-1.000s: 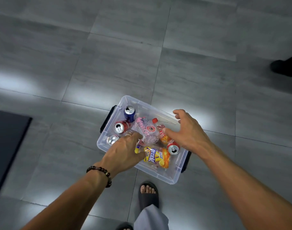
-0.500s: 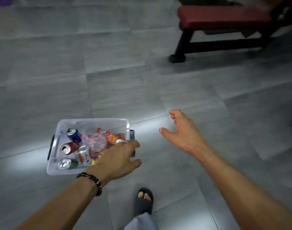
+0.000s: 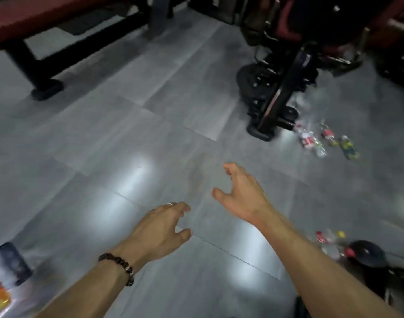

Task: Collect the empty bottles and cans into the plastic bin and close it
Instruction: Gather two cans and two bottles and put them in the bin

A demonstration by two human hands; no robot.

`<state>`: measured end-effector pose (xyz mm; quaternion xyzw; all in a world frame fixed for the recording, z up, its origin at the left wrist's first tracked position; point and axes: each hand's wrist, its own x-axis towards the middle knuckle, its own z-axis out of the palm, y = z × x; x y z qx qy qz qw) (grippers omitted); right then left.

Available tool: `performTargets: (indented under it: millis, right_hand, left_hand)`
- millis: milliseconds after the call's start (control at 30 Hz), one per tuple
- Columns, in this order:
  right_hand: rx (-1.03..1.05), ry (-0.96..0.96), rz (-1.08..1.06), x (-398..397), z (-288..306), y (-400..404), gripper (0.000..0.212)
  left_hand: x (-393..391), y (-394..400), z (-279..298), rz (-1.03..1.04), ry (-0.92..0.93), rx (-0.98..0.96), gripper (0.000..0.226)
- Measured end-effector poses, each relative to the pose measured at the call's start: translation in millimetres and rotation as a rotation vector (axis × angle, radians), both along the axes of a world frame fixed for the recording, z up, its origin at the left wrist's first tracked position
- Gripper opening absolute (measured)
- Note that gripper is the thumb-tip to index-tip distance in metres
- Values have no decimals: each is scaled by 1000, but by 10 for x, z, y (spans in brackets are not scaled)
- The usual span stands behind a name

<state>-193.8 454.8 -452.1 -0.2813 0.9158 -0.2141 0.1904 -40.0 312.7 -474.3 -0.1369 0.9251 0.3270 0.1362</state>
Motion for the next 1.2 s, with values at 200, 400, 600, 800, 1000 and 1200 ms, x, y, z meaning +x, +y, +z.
performTargets:
  millis: [200,400,600,800,1000,1200]
  right_hand:
    - [54,-60,-300,-895,-208,1866,68]
    - [95,-132,-591,-1359,-476,3204,65]
    - [39,-244,-912,-1669,-869,4090,51]
    - [11,-338,-1262,-1711,-1716,4746,61]
    - [-26,-428,-1447,-1616,-2749,5069,73]
    - [-123,-362,-1531,-1847,-3747,5360,82]
  left_hand:
    - [-1357,1492,-177,-263,-57,26,51]
    - [-2322,2587,-404,-520,-119,30,50]
    - [-3244,3339,-836,-769,-229,3,54]
    - [-4061,4036,-1693,-989,-340,-43,63]
    - [-4465,4735,-2531,-1082,-270,-37,69]
    - [-4609,5322,-3443,-1019,-118,-89,88]
